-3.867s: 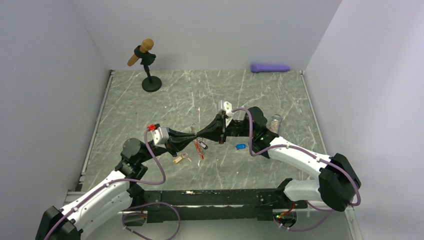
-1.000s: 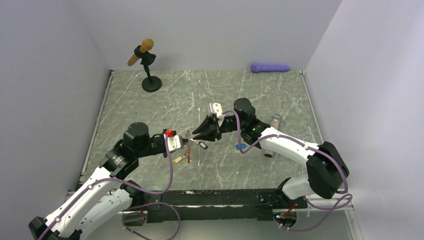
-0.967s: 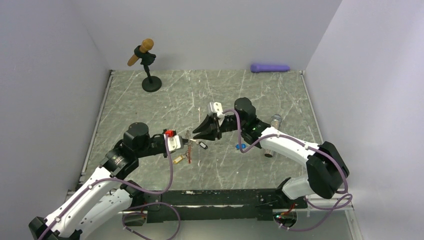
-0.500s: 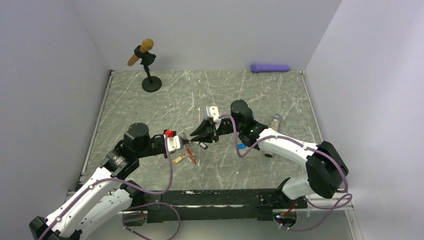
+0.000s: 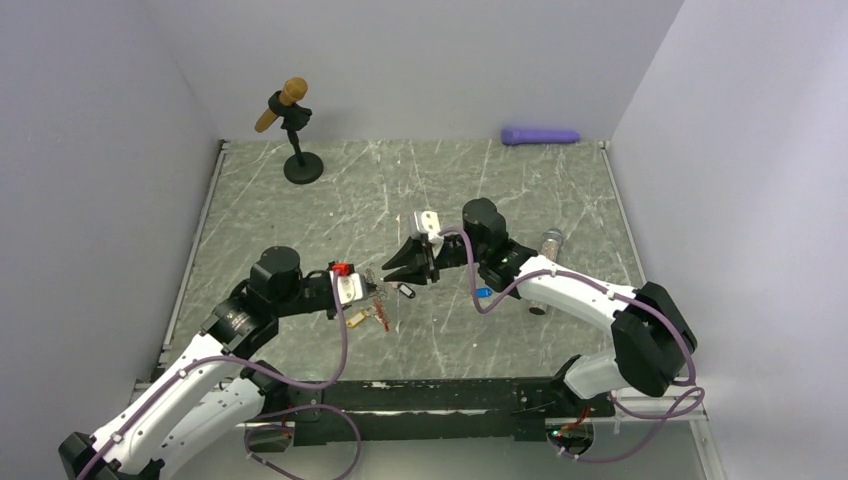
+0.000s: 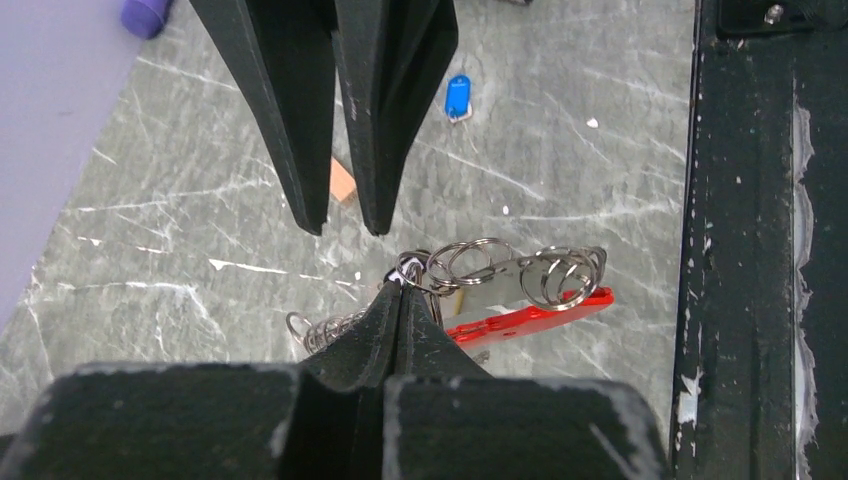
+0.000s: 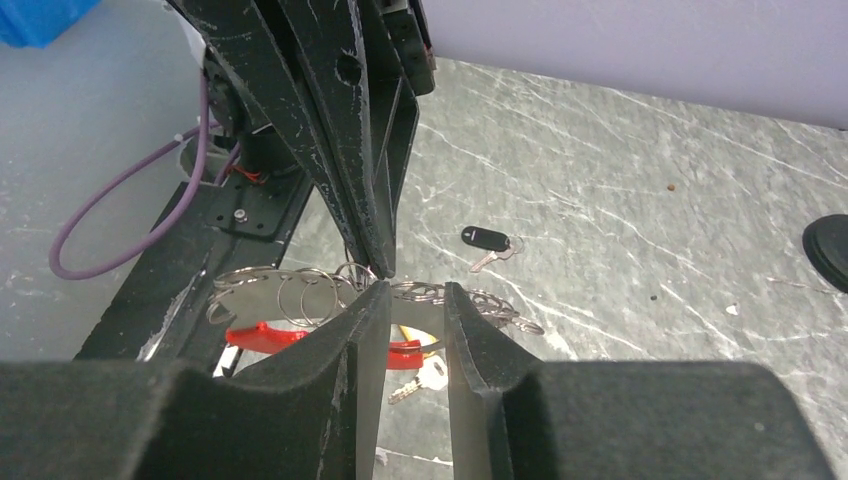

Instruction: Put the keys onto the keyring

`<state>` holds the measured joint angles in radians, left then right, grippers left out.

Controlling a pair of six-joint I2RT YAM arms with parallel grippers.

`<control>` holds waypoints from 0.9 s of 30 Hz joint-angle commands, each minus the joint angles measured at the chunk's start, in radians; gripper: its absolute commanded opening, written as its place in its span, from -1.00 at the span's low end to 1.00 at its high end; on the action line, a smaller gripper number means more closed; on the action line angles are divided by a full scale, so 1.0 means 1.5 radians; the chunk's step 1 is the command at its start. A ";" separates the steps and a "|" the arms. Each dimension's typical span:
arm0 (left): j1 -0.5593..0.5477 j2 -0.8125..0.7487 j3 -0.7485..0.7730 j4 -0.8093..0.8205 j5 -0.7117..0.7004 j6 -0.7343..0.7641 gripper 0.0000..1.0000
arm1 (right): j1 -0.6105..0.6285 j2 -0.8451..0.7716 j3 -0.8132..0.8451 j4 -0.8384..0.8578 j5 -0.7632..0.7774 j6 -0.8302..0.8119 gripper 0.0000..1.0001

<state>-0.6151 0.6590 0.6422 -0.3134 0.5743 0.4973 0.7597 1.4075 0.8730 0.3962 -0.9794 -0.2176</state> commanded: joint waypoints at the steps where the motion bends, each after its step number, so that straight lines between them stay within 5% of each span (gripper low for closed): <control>1: -0.002 0.023 0.060 -0.076 -0.018 0.051 -1.00 | -0.002 -0.007 0.009 0.018 -0.027 -0.005 -0.39; 8: -0.059 0.126 0.163 -0.249 -0.282 0.100 -1.00 | -0.001 0.004 0.009 0.017 0.018 -0.010 -0.39; 15: -0.043 0.219 0.157 -0.197 -0.608 -0.032 -1.00 | -0.010 -0.010 0.003 0.005 0.056 0.003 -0.38; 17: -0.040 0.193 0.141 -0.142 -0.570 -0.047 -1.00 | -0.015 -0.014 0.001 0.006 0.061 0.011 -0.38; 20: -0.040 0.079 0.072 0.007 -0.350 -0.043 -1.00 | -0.024 -0.022 -0.002 0.007 0.061 0.019 -0.37; 22: -0.036 -0.008 -0.009 0.120 -0.285 -0.054 -1.00 | -0.031 -0.032 -0.004 0.014 0.056 0.024 -0.37; 27: -0.024 -0.033 -0.015 0.081 -0.198 -0.041 -1.00 | -0.048 -0.051 -0.011 0.036 0.038 0.041 -0.38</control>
<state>-0.6632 0.6075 0.6136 -0.3115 0.0982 0.4480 0.7048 1.3808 0.8616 0.3946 -0.8963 -0.1867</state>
